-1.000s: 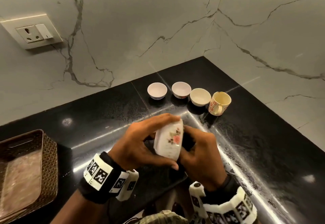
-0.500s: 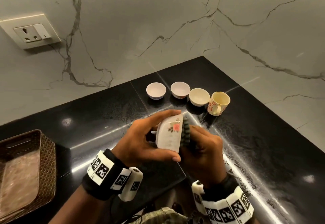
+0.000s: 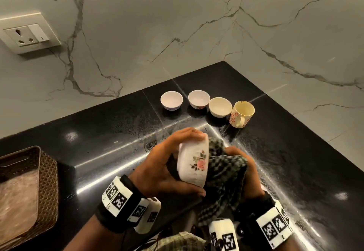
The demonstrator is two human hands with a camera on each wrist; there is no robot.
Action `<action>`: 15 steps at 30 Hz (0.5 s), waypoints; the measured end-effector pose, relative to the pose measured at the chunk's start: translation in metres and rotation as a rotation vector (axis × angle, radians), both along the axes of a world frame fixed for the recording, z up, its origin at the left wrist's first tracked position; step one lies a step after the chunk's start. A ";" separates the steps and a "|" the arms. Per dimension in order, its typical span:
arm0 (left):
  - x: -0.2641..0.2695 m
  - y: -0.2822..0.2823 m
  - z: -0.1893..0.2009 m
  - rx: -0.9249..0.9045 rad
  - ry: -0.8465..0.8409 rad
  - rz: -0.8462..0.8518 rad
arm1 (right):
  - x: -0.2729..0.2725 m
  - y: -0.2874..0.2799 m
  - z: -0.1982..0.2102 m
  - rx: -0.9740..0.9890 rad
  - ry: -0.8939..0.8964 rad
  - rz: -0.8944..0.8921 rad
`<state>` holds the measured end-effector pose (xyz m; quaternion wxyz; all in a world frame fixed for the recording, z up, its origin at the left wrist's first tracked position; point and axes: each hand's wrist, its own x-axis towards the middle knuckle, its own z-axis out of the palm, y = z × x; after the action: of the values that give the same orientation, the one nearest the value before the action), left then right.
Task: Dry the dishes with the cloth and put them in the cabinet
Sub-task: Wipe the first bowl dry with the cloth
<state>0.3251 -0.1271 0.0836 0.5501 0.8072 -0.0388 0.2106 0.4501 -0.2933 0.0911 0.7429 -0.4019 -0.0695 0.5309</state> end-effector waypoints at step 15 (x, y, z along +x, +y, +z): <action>0.007 0.007 -0.007 -0.510 0.187 0.487 | 0.000 0.001 0.012 0.084 -0.055 -0.311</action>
<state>0.3321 -0.1204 0.0767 0.6686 0.6453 0.2590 0.2637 0.4499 -0.2923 0.1030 0.8299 -0.3908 -0.0488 0.3951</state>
